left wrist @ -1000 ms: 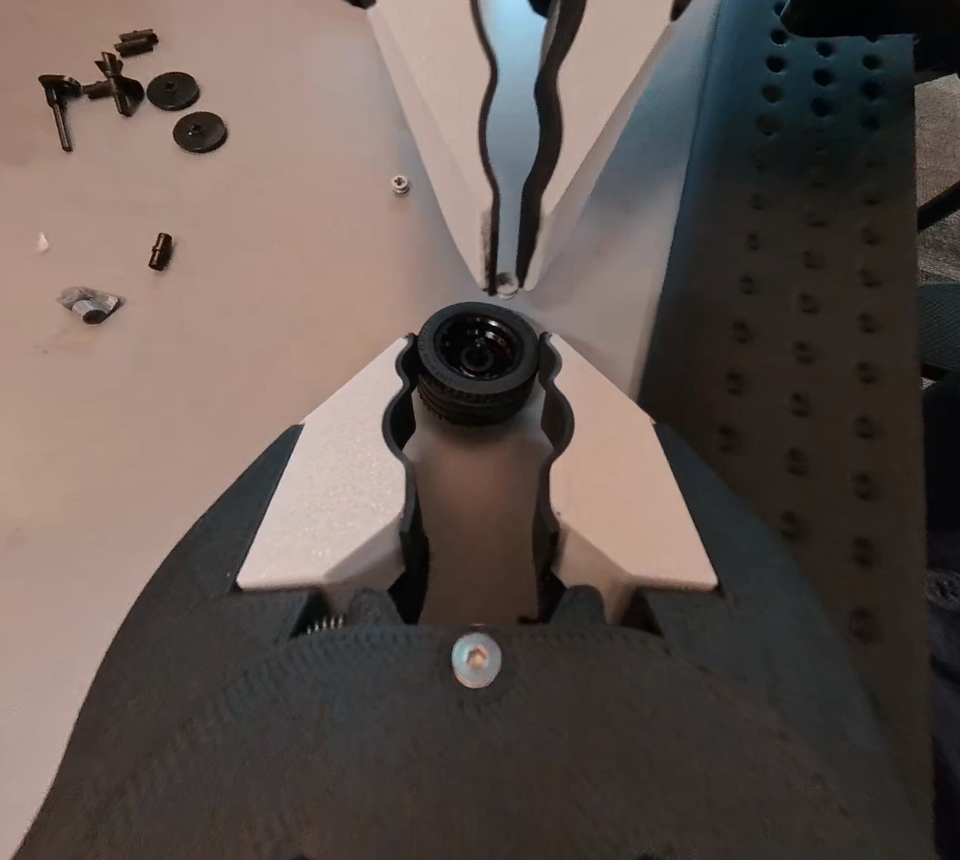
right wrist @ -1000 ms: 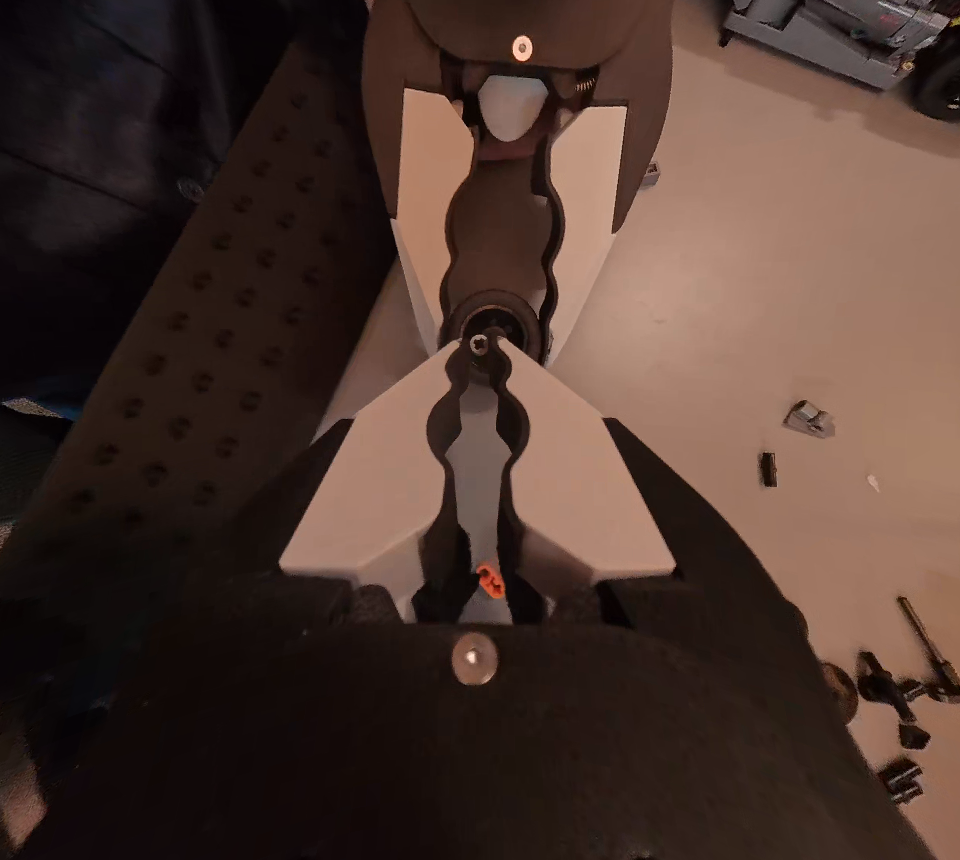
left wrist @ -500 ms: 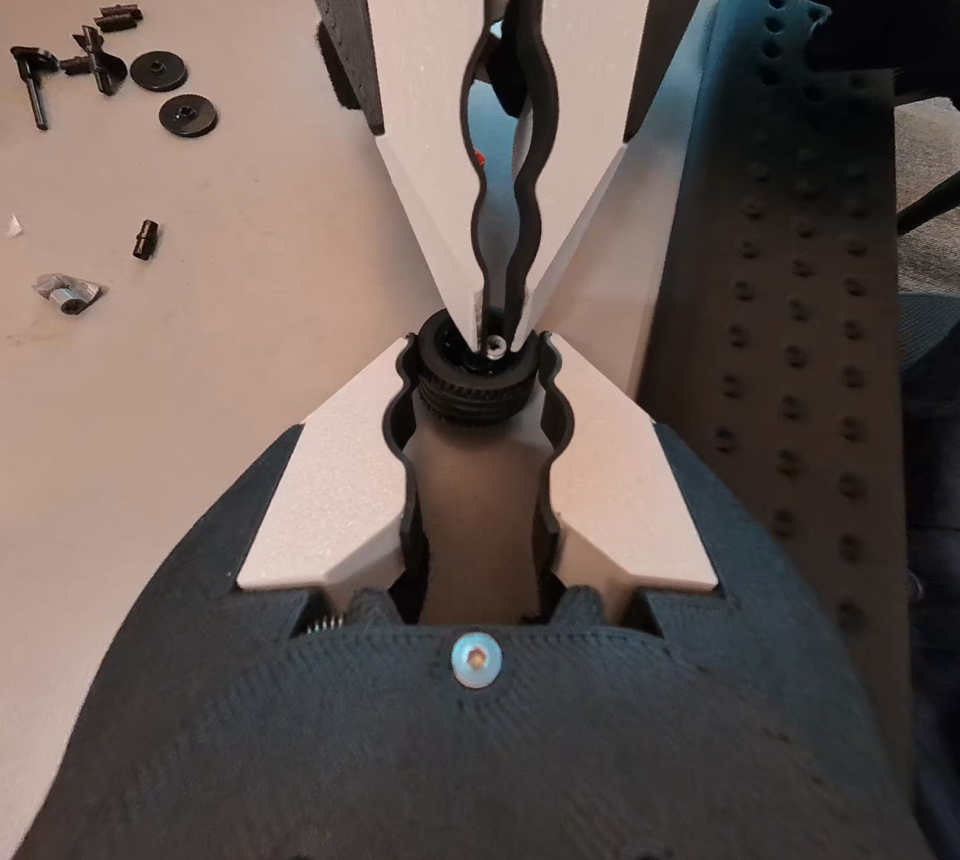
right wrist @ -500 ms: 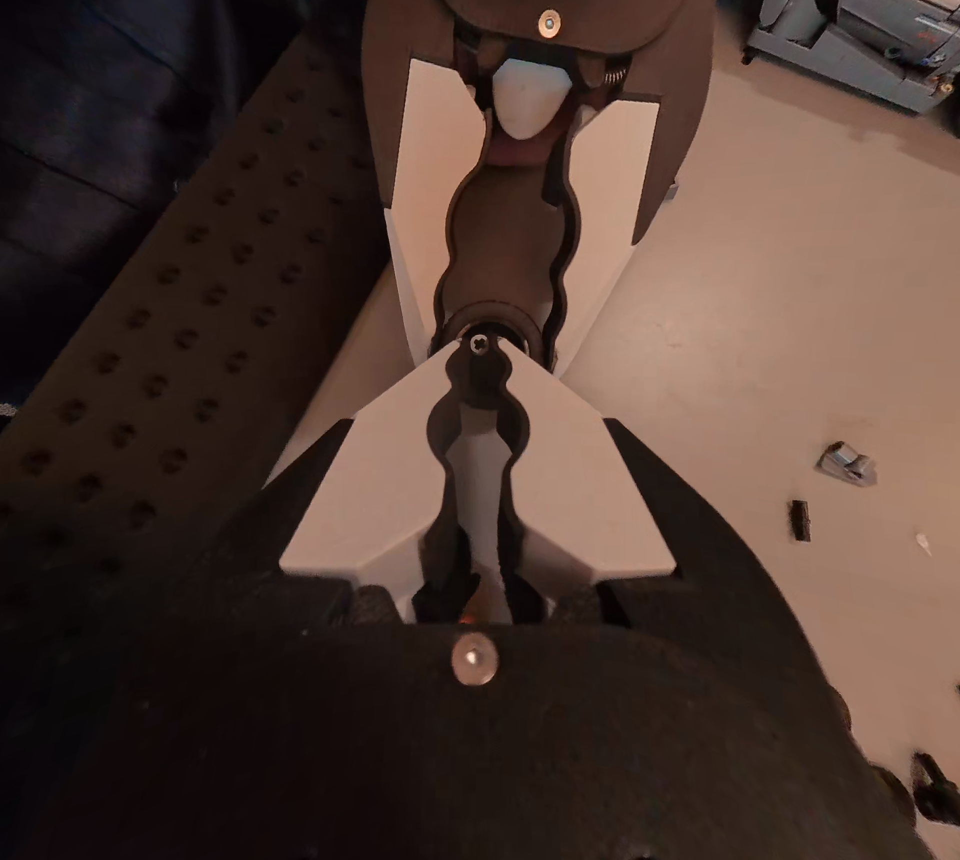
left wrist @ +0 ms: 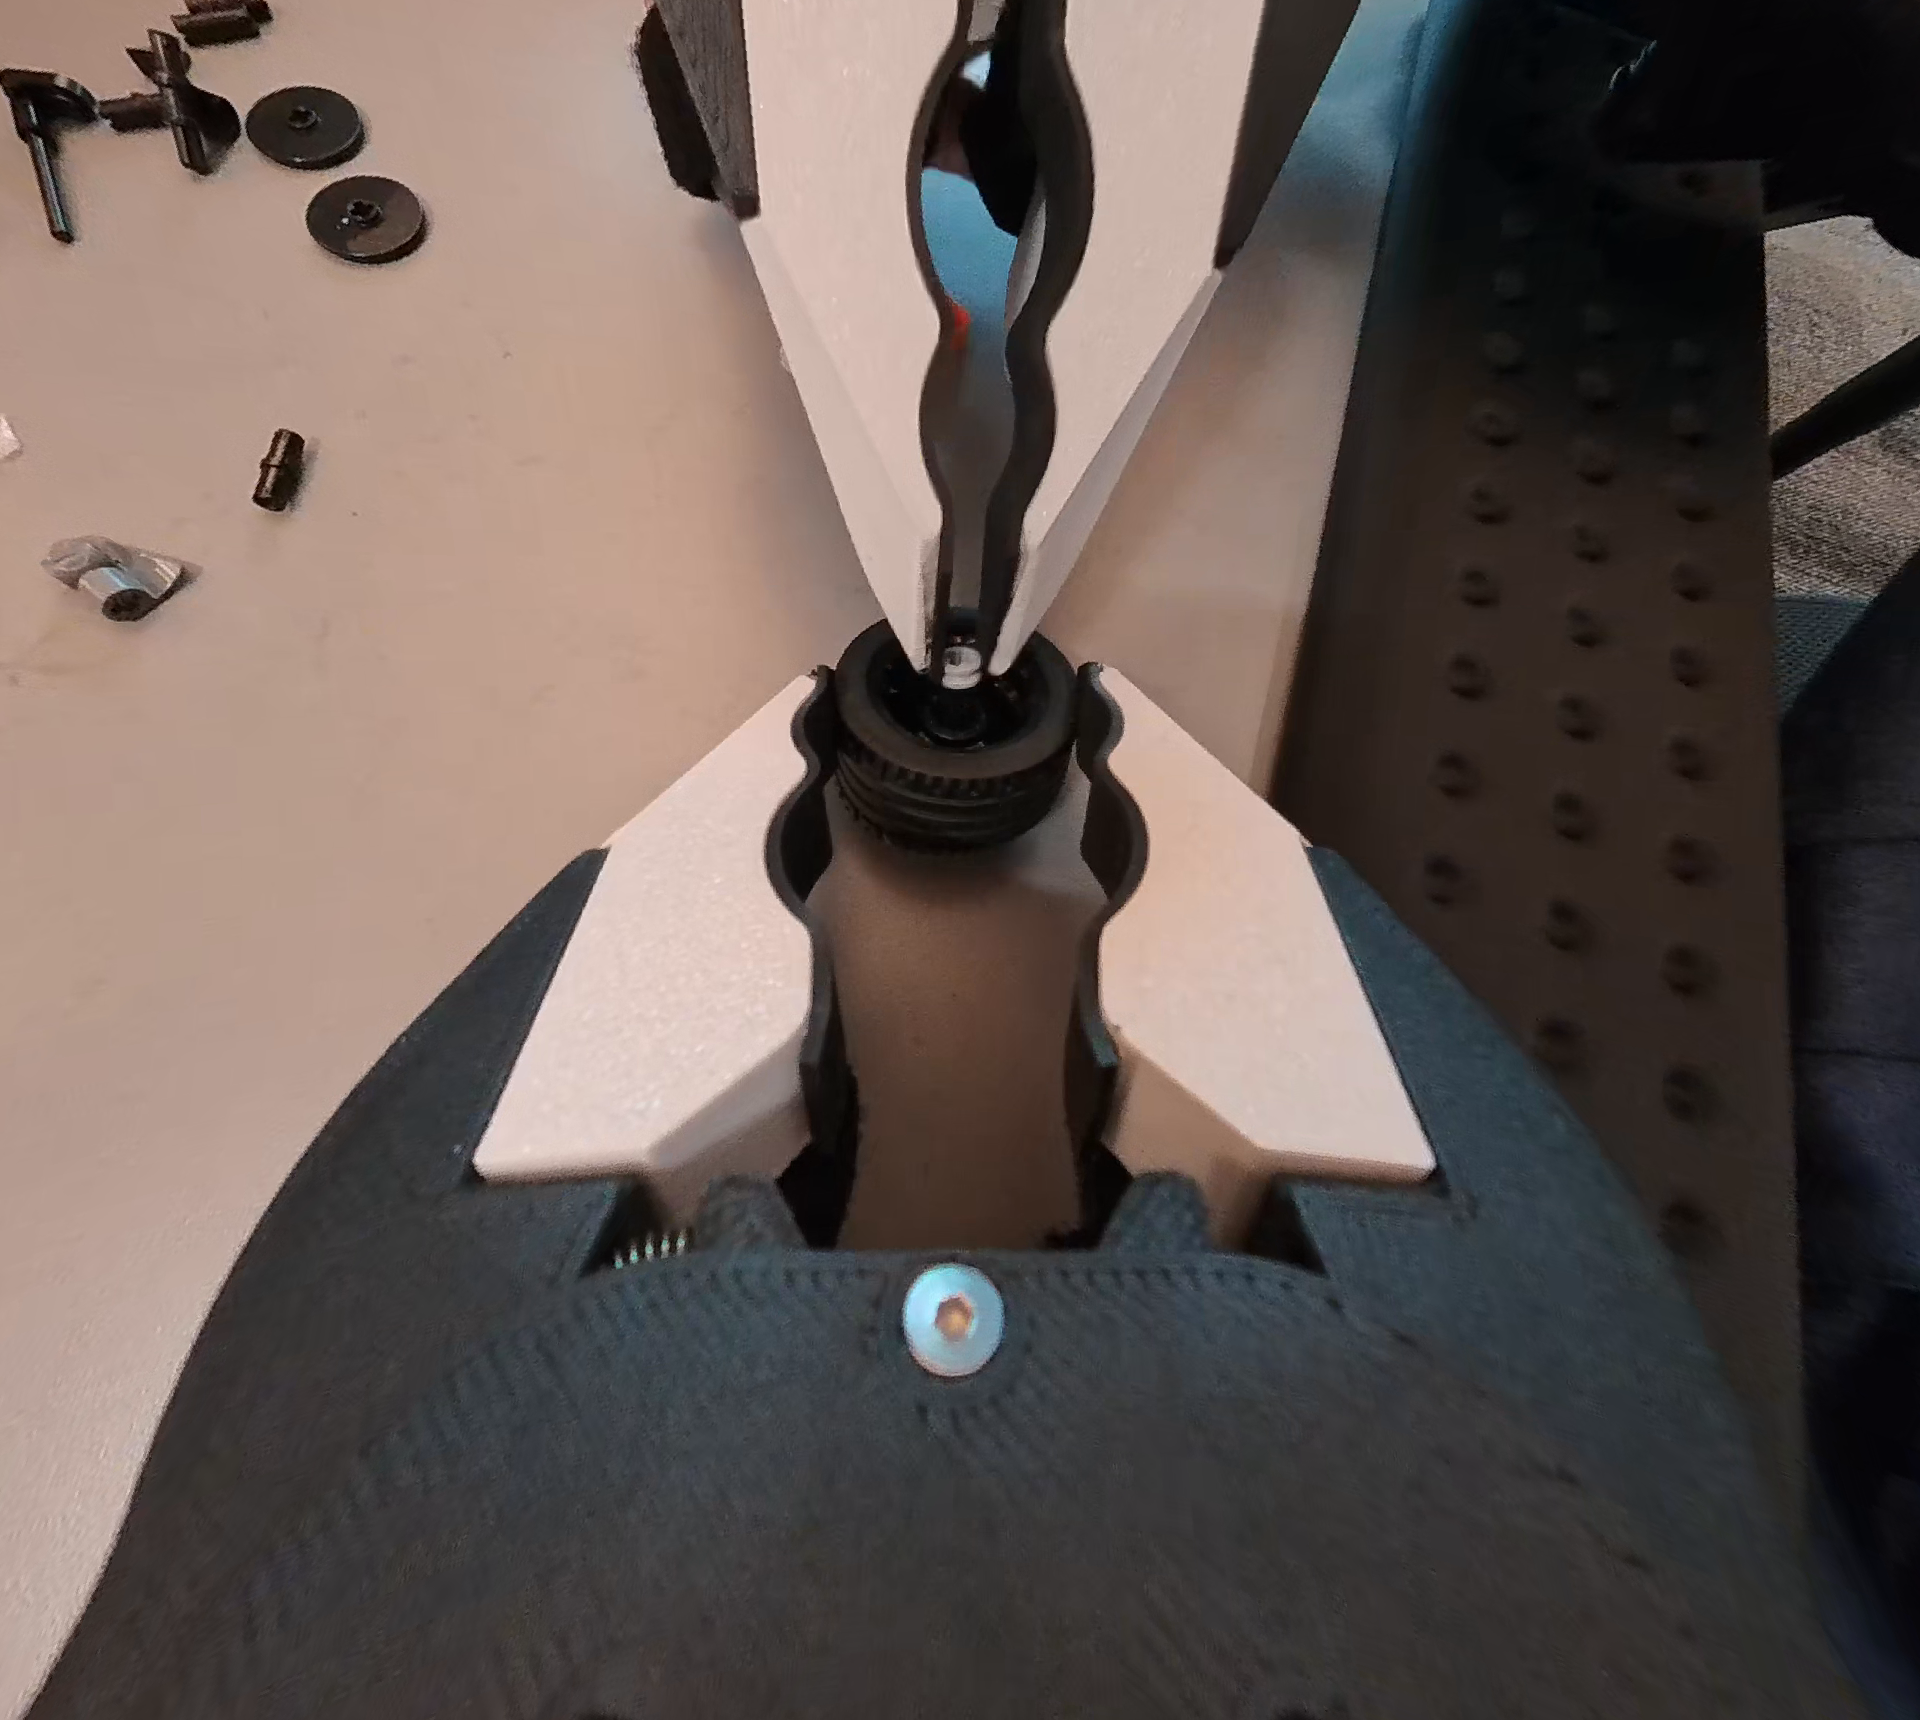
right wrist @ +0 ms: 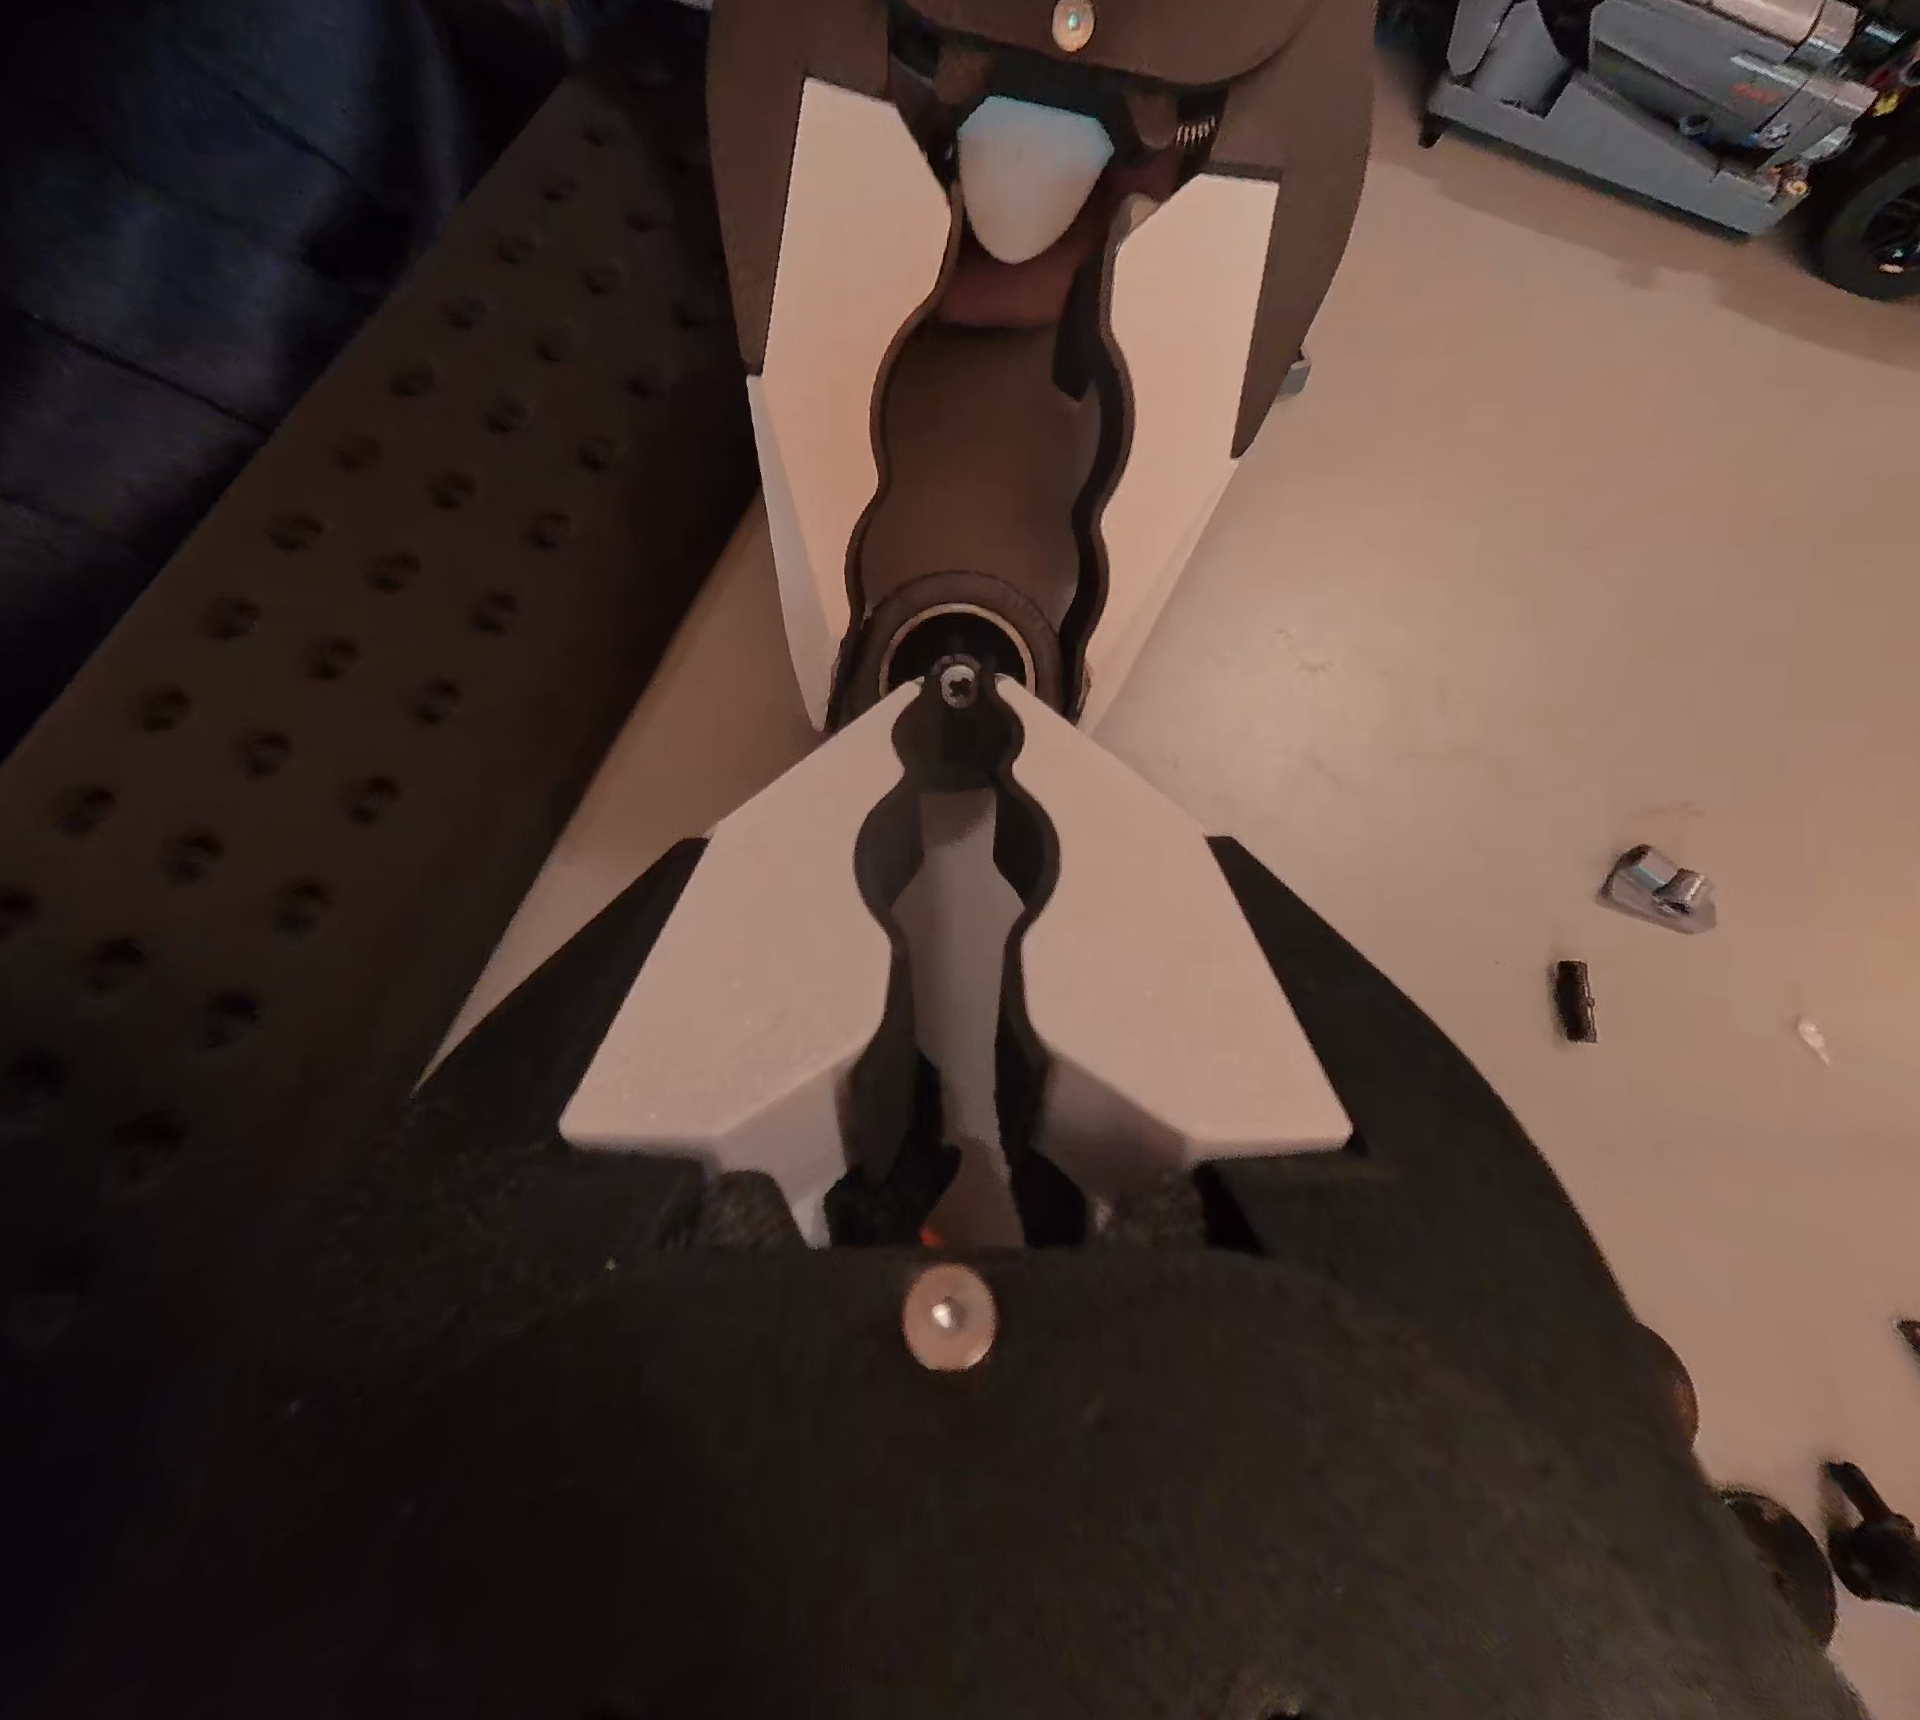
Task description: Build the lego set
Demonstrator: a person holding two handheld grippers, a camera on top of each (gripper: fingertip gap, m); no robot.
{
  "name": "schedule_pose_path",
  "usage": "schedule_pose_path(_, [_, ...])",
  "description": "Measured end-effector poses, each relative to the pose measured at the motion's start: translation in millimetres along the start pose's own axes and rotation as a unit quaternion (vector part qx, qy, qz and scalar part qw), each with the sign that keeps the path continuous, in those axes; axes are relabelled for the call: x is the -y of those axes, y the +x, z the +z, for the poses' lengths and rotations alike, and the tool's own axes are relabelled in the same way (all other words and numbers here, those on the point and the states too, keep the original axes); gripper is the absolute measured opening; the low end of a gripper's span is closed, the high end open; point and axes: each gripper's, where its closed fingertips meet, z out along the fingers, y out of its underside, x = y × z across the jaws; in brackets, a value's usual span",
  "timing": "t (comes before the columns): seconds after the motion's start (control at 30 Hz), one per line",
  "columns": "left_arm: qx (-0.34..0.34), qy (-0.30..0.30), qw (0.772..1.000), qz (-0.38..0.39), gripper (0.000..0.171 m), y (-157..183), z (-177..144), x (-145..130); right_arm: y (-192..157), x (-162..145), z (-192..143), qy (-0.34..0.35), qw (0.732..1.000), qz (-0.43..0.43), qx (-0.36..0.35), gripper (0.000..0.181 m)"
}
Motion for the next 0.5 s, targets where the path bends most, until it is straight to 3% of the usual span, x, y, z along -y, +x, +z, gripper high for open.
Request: schedule_pose_path(0.5, [0.004, -0.003, 1.000, 0.008, 0.044, 0.5, 0.6, -0.9, -2.0, -1.2, 1.2, -0.077, 0.995, -0.061, -0.016, 0.003])
